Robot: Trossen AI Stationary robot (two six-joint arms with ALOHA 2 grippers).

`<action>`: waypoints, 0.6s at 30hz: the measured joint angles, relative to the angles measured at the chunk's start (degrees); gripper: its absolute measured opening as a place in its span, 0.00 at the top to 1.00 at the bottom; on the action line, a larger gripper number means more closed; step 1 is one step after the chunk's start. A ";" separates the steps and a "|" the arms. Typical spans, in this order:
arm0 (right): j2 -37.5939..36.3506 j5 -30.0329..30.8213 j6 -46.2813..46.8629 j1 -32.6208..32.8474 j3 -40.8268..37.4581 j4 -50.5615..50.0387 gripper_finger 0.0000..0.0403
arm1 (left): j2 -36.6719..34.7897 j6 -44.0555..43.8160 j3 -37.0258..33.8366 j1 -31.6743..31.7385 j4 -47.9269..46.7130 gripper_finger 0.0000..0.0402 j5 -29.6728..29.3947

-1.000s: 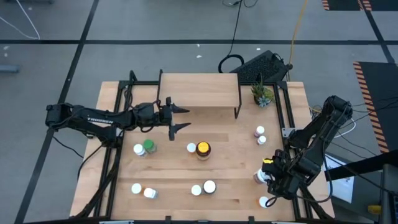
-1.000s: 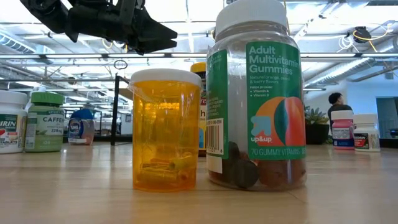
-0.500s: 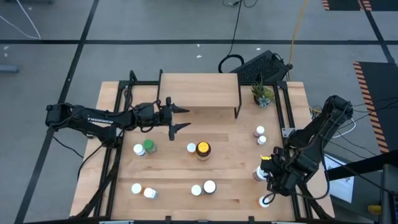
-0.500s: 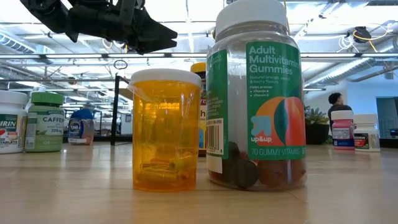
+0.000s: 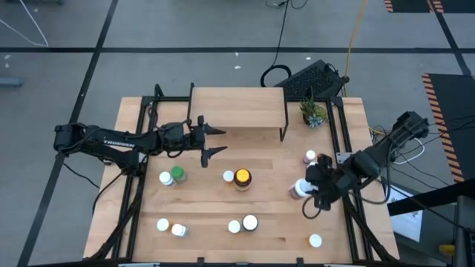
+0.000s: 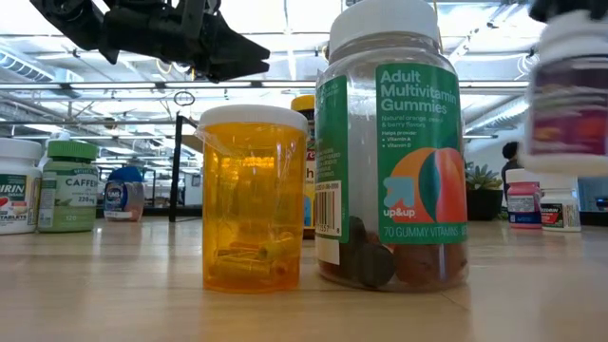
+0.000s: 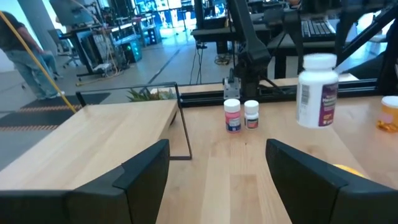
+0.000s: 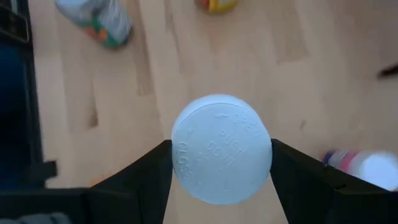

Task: Pick and place medicine bottles onto shelf by color
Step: Put the white violet pill bottle on the shelf

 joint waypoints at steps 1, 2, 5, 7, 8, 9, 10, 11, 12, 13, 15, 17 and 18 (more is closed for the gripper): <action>0.00 0.57 -2.20 -0.91 0.51 0.43 0.44 | 0.00 -0.01 0.00 0.01 -0.02 0.33 0.00; 0.02 1.13 -4.50 -1.78 0.84 1.29 0.44 | 0.00 -0.02 0.00 0.01 -0.01 0.33 0.00; 0.02 1.21 -11.42 -4.79 1.53 3.93 0.43 | 0.00 -1.01 0.00 0.01 0.03 0.33 0.00; 0.04 1.21 -15.94 -7.17 2.09 4.52 0.43 | 0.00 -1.78 0.00 -0.06 0.24 0.33 0.00; 0.04 1.22 -18.07 -8.49 2.55 4.51 0.43 | 0.00 -2.21 0.00 -0.17 0.53 0.33 0.00; 0.04 1.13 -20.05 -9.81 3.16 4.48 0.43 | 0.00 -2.88 0.00 -0.25 0.81 0.33 -0.02; 0.04 1.01 -21.96 -11.21 4.02 4.44 0.43 | 0.00 -3.21 0.00 -0.25 0.97 0.33 -0.04; 0.04 0.97 -23.74 -12.48 5.08 4.47 0.43 | 0.00 -3.44 0.00 -0.25 0.95 0.33 -0.04; 0.04 0.91 -25.46 -13.67 6.30 4.46 0.43 | 0.01 -3.51 0.00 -0.26 0.90 0.33 -0.04; 0.04 0.78 -26.98 -14.78 7.66 4.32 0.43 | 0.02 -3.85 0.00 -0.29 0.82 0.33 -0.05; 0.04 0.46 -29.96 -16.93 10.97 3.58 0.43 | 0.02 -3.98 0.00 -0.29 0.69 0.33 -0.09; 0.15 -0.90 -32.57 -19.36 14.32 2.65 0.43 | 0.02 -3.98 0.00 -0.28 0.67 0.33 -0.13; 0.54 -1.15 -33.70 -20.67 16.25 1.81 0.43 | 0.02 -3.88 0.00 -0.27 0.67 0.33 -0.13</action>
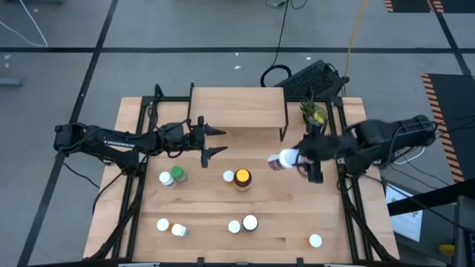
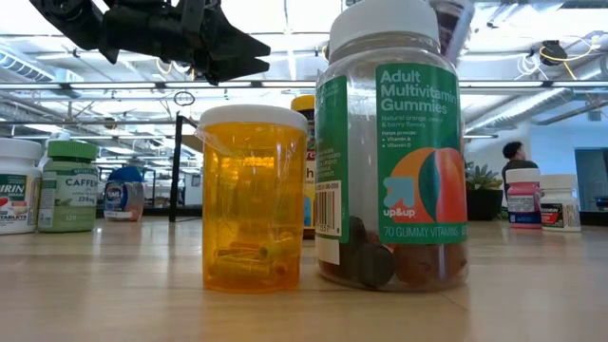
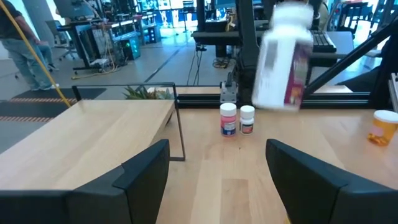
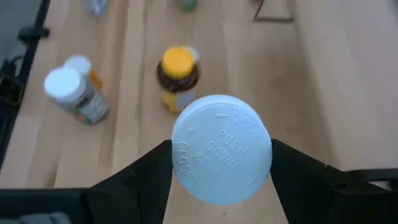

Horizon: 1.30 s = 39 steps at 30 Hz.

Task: Pick and place medicine bottles onto shelf by color
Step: Put the white violet pill bottle on the shelf

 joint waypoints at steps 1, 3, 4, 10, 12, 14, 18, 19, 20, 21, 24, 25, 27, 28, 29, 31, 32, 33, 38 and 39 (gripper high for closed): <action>0.45 -0.87 -1.10 -1.41 1.89 -0.87 0.43 | 0.00 0.32 0.00 0.02 0.00 0.33 -0.02; 1.71 -1.92 -3.02 -4.20 5.67 -3.37 0.43 | 0.00 1.37 0.00 0.02 0.00 0.33 -0.14; 2.50 -2.55 -4.04 -5.73 7.58 -4.59 0.43 | 0.00 1.96 0.00 0.02 -0.01 0.33 -0.31; 8.99 -2.58 -13.40 -14.82 18.57 -9.90 0.43 | 0.00 3.61 0.00 0.02 0.00 0.33 -0.37; 11.42 -2.58 -17.06 -18.14 21.71 -11.07 0.43 | 0.00 3.93 0.00 0.02 -0.02 0.33 -0.37; 14.10 -2.65 -20.58 -21.64 24.90 -12.10 0.43 | 0.00 4.27 0.00 0.04 0.00 0.33 -0.37; 19.80 -5.32 -26.40 -29.22 31.62 -15.60 0.42 | 0.00 5.71 0.00 0.04 -0.04 0.33 -0.37; 21.09 -6.45 -27.66 -31.05 33.04 -15.82 0.42 | 0.00 6.02 0.00 0.03 -0.07 0.33 -0.37; 22.24 -7.69 -28.86 -33.01 34.26 -15.88 0.42 | 0.00 6.24 0.00 0.04 -0.07 0.33 -0.37; 23.32 -8.90 -30.03 -34.97 35.34 -15.96 0.42 | 0.00 6.51 0.00 0.07 -0.08 0.33 -0.37; 26.61 -11.85 -33.57 -40.61 37.60 -15.96 0.42 | 0.00 7.14 0.00 0.09 -0.11 0.33 -0.37; 27.55 -12.52 -34.69 -42.48 37.94 -16.02 0.42 | 0.00 7.25 0.00 0.09 -0.11 0.33 -0.37; 29.49 -13.28 -36.49 -46.04 38.09 -16.57 0.42 | 0.00 7.42 0.00 0.09 -0.11 0.33 -0.37; 30.39 -13.50 -37.27 -47.80 38.11 -16.93 0.42 | 0.00 7.45 0.00 0.09 -0.11 0.33 -0.37; 31.28 -14.25 -38.04 -49.48 38.11 -17.30 0.42 | 0.00 7.59 0.00 0.15 -0.11 0.33 -0.36; 33.00 -15.90 -38.61 -52.42 38.11 -17.57 0.42 | 0.00 8.06 0.00 0.39 -0.09 0.33 -0.34; 33.73 -17.10 -38.68 -53.73 38.11 -17.28 0.42 | 0.00 8.14 0.00 0.58 -0.11 0.33 -0.35; 34.20 -18.67 -38.75 -54.90 38.11 -16.99 0.42 | 0.00 8.25 0.00 0.84 -0.09 0.33 -0.35; 35.31 -22.09 -40.27 -58.35 38.11 -15.92 0.42 | 0.00 8.45 0.00 2.17 -0.11 0.33 -0.35; 35.54 -22.19 -40.47 -58.81 38.11 -15.82 0.42 | 0.00 8.45 0.00 2.43 -0.13 0.33 -0.34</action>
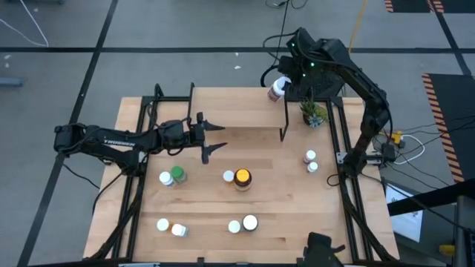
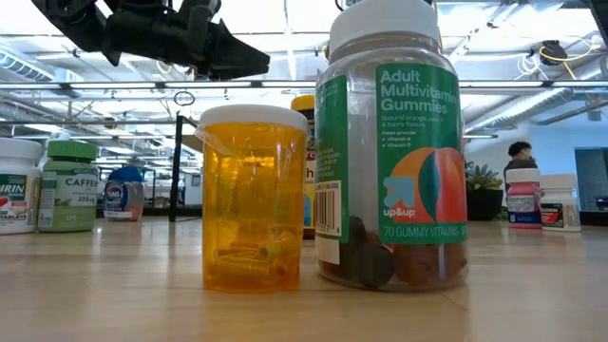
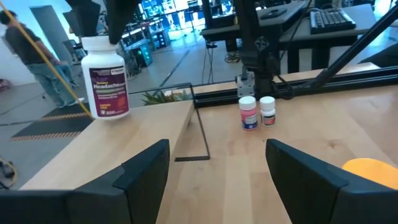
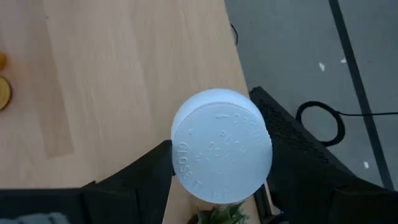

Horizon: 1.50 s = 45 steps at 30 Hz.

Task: Pick and place medicine bottles onto shelf by color
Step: Put the white violet pill bottle on the shelf

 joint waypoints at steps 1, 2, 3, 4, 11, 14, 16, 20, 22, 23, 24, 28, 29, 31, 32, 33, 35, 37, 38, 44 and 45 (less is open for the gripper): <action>0.23 -0.36 -0.24 -0.45 0.00 0.11 0.42 | 0.00 0.00 0.00 0.20 -0.05 0.33 0.01; 0.37 -1.06 -0.50 -0.75 0.00 0.27 0.42 | 0.00 -0.01 0.00 0.33 -0.12 0.33 -0.01; 0.48 -1.61 -0.64 -1.04 0.00 0.42 0.42 | 0.00 -0.03 0.00 0.49 -0.15 0.33 -0.01; 0.48 -2.22 -0.77 -1.30 0.00 0.48 0.42 | 0.00 -0.14 0.00 0.64 -0.17 0.33 -0.01; 0.46 -2.72 -1.46 -1.61 -0.02 1.26 0.41 | 0.00 -0.87 0.00 1.50 -0.06 0.33 0.01; 0.46 -2.74 -1.73 -1.46 -0.02 1.25 0.39 | 0.00 -0.68 0.00 1.48 0.02 0.33 0.01; 0.46 -2.72 -1.84 -1.19 -0.02 1.25 0.37 | 0.00 -0.68 0.00 1.46 0.02 0.33 0.01; 0.46 -2.72 -2.07 -0.83 -0.02 1.27 0.35 | 0.00 -0.66 0.00 1.46 0.02 0.33 0.01; 0.46 -2.74 -2.28 -0.74 -0.02 1.31 0.34 | 0.00 -0.66 0.00 1.46 0.02 0.33 0.01; 0.46 -2.74 -2.28 -0.59 -0.02 1.49 0.34 | 0.00 -0.66 0.00 1.46 0.02 0.33 0.01; 0.46 -2.74 -2.43 -0.47 -0.02 1.79 0.33 | 0.00 -0.66 0.00 1.46 0.02 0.33 0.01; 0.46 -2.74 -2.88 -0.24 -0.02 2.63 0.30 | 0.00 -0.74 0.00 1.46 0.02 0.33 0.01; 0.46 -2.72 -2.86 -0.16 -0.02 2.71 0.29 | 0.00 -0.76 0.00 1.46 0.02 0.33 0.01; 0.38 -2.73 -2.70 -0.03 -0.04 2.65 0.28 | 0.00 -0.81 0.00 1.46 0.02 0.33 0.01; 0.12 -2.71 -2.30 -0.01 -0.09 2.69 0.27 | 0.00 -0.83 0.00 1.46 0.02 0.33 0.01; -0.16 -2.66 -1.89 -0.01 -0.11 2.78 0.27 | 0.00 -0.83 0.00 1.46 0.02 0.33 0.01; -1.08 -2.70 -1.04 0.01 -0.11 3.64 0.27 | 0.00 -0.83 0.00 1.46 -0.02 0.33 0.01; -2.34 -2.61 -0.21 -0.01 -0.11 4.61 0.27 | 0.00 -0.85 0.00 1.46 -0.19 0.33 0.01; -3.02 -2.57 0.77 -0.01 -0.11 5.60 0.27 | 0.00 -0.83 0.00 1.46 -0.34 0.33 0.01; -10.20 -2.01 20.28 0.02 -4.38 14.02 0.28 | 0.02 -0.87 0.00 1.46 -1.36 0.33 0.01; -12.29 -0.33 22.64 0.47 -7.43 16.68 0.29 | 0.02 -0.90 0.00 1.46 -1.40 0.33 0.01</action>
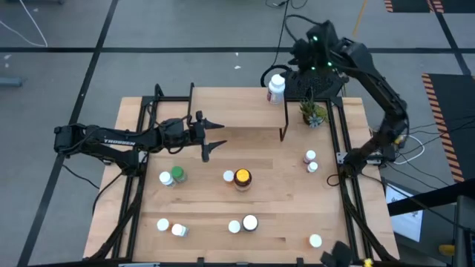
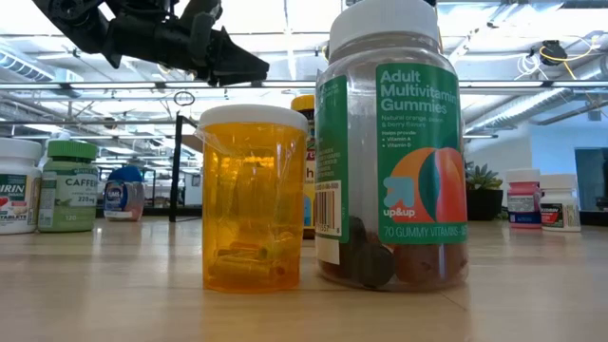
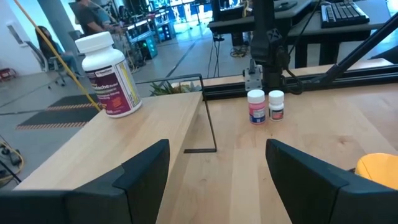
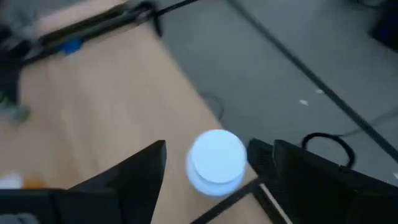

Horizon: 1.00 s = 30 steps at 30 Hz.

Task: Pick and place medicine bottles onto shelf by color
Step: Put the white violet pill bottle on the shelf

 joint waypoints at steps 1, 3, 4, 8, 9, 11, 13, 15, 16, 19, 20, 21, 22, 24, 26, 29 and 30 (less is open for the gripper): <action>-2.16 3.25 1.08 0.86 -3.80 3.47 0.30 | 0.00 0.05 0.00 0.00 -0.02 0.33 0.00; -6.62 10.66 1.44 2.95 -12.13 11.89 0.32 | 0.00 1.17 0.00 0.00 -0.52 0.33 -0.73; -9.12 13.68 1.03 3.91 -16.58 16.01 0.32 | 0.00 1.94 0.00 0.00 -1.26 0.33 -1.52; -20.56 17.29 2.42 8.27 -36.27 36.60 0.35 | 0.00 5.15 0.00 0.71 -5.44 0.33 -5.55; -23.31 17.59 3.23 9.47 -41.78 43.01 0.35 | 0.00 5.67 0.00 1.17 -6.35 0.33 -6.41; -27.03 17.60 4.68 11.70 -52.69 57.97 0.36 | 0.00 6.02 0.00 2.14 -8.26 0.33 -8.17; -28.18 17.23 4.58 13.18 -61.80 72.21 0.36 | 0.00 5.98 0.00 3.12 -9.23 0.33 -8.87; -27.99 17.08 2.85 13.69 -68.24 83.08 0.35 | 0.00 6.32 0.00 4.05 -8.42 0.33 -8.90; -27.72 16.98 2.44 13.78 -70.36 87.28 0.35 | 0.00 6.45 0.00 4.39 -7.48 0.33 -8.92; -27.00 15.66 0.46 13.77 -73.67 92.65 0.30 | 0.00 6.87 0.00 4.97 -4.58 0.33 -8.92; -26.73 15.70 -0.84 13.80 -74.19 92.77 0.28 | -0.01 7.40 0.00 4.98 -3.88 0.33 -8.94; -26.45 16.05 -1.71 13.80 -74.50 92.57 0.26 | -0.02 8.03 0.00 4.98 -3.19 0.33 -8.93; -26.07 17.01 -2.09 13.76 -74.56 92.60 0.24 | -0.02 8.76 0.00 4.98 -2.44 0.33 -8.92; -25.28 19.77 -2.34 13.64 -74.56 93.58 0.19 | -0.02 10.36 0.00 5.07 -0.84 0.33 -8.92; -24.00 23.02 -2.39 13.25 -74.56 95.74 0.17 | -0.02 11.56 0.00 5.48 1.11 0.33 -8.92; -21.50 24.71 -2.02 12.17 -74.56 100.35 0.16 | -0.02 11.91 0.00 6.30 2.98 0.33 -8.92; -20.61 24.40 -1.15 11.83 -74.56 101.61 0.17 | -0.02 11.95 0.00 6.58 3.05 0.33 -8.90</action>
